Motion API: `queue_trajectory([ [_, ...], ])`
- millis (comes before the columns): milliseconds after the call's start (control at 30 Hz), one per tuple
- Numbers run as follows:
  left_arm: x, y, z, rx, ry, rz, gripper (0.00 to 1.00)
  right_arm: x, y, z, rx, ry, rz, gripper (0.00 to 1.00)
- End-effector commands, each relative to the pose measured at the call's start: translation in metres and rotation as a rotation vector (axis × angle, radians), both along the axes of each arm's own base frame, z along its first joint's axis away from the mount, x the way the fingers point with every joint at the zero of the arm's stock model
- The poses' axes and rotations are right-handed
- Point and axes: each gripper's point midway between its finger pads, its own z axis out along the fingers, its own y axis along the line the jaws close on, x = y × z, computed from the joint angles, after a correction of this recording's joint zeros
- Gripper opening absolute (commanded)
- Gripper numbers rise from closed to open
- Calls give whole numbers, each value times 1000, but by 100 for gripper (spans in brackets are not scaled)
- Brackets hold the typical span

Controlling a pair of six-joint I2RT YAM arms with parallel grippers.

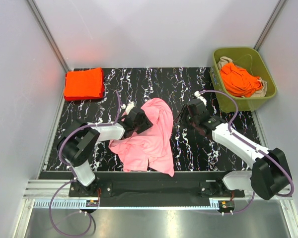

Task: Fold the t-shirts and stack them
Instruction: Flatten the tshirt out

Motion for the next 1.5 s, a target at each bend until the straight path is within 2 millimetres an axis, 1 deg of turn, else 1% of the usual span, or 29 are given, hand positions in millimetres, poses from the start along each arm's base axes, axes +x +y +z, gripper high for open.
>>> queue_trajectory([
  [0, 8, 7, 0, 47, -27, 31, 51, 10, 4, 13, 26, -44, -1, 44],
  [67, 10, 6, 4, 51, -33, 29, 51, 11, 4, 13, 22, -47, 1, 44],
  [167, 7, 10, 0, 89, -22, 33, 49, 11, 4, 12, 17, -48, -1, 44],
  [200, 8, 11, 2, 87, -26, 38, 49, 11, 4, 12, 17, -48, 1, 44],
  [267, 9, 10, 4, 88, -33, 36, 43, 12, 4, 11, 19, -44, 0, 44],
  [333, 10, 10, 6, 88, -39, 34, 42, 12, 5, 10, 17, -43, 1, 44],
  [467, 17, 8, 8, 88, -57, 39, 42, 13, 7, 11, 22, -40, 6, 44],
  [667, 20, 1, 8, 76, -67, 22, 40, 14, 8, 12, 24, -43, 8, 44],
  [833, 25, -4, 18, 41, -95, 19, 37, 15, 7, 8, 16, -35, 6, 44],
  [967, 22, -6, 23, 28, -91, 11, 37, 15, 8, 4, 15, -25, 7, 44],
  [1000, 22, -6, 28, 21, -99, 12, 37, 16, 9, 4, 14, -25, 8, 44],
  [1133, 23, -6, 36, 10, -113, 13, 37, 16, 10, 1, 17, -20, 9, 44],
  [1433, 25, -12, 38, -24, -120, 16, 37, 14, 10, -4, 14, -10, 11, 44],
  [1467, 25, -13, 38, -28, -120, 16, 37, 15, 10, -2, 17, -15, 11, 44],
])
